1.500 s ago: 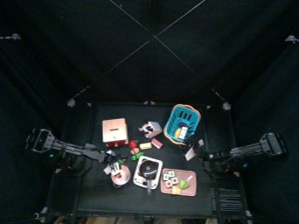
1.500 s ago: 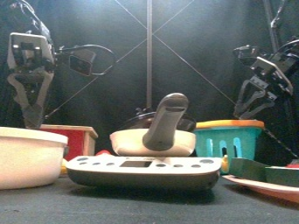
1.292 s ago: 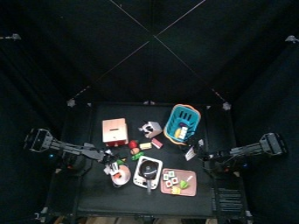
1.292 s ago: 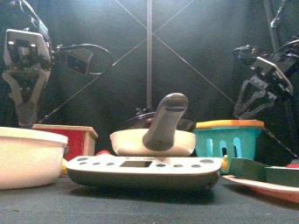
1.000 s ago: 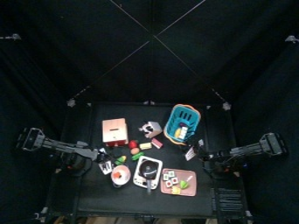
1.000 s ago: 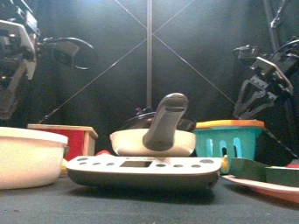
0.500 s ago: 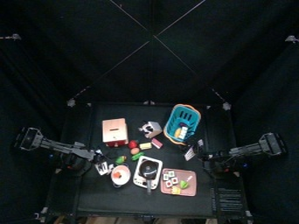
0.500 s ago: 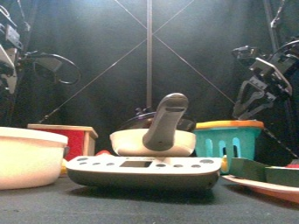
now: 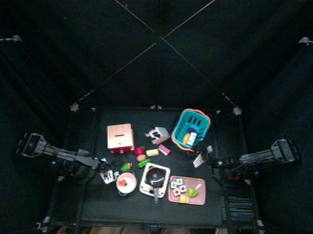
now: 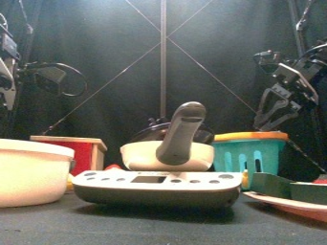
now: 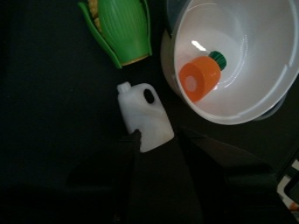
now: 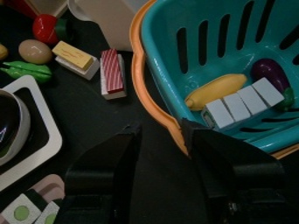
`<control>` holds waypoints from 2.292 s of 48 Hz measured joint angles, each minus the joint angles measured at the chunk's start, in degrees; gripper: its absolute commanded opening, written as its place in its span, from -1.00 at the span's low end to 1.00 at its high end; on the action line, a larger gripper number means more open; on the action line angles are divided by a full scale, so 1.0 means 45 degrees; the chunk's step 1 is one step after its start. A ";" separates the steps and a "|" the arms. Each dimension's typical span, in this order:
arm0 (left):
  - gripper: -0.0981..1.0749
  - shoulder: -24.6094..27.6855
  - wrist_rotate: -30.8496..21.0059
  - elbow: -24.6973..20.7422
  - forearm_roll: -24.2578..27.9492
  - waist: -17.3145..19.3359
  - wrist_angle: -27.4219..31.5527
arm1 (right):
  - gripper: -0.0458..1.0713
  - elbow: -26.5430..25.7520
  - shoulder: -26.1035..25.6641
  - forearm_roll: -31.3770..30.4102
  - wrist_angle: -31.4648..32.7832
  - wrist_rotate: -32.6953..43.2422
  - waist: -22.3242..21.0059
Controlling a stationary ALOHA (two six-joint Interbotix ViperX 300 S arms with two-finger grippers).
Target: Grab detergent
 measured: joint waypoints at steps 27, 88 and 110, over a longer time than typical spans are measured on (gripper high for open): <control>0.91 0.1934 -0.0098 0.0020 0.0840 -0.0332 -0.0293 | 0.51 0.0000 0.0000 0.0000 0.0000 0.0000 0.0000; 0.54 0.2227 -0.0059 0.0000 0.1270 -0.0332 -0.0449 | 0.51 -0.0020 0.0020 0.0000 -0.0020 0.0000 -0.0020; 0.54 0.0684 -0.0117 -0.0039 0.1289 -0.0293 -0.0059 | 0.51 -0.0020 0.0039 0.0000 -0.0020 0.0000 -0.0020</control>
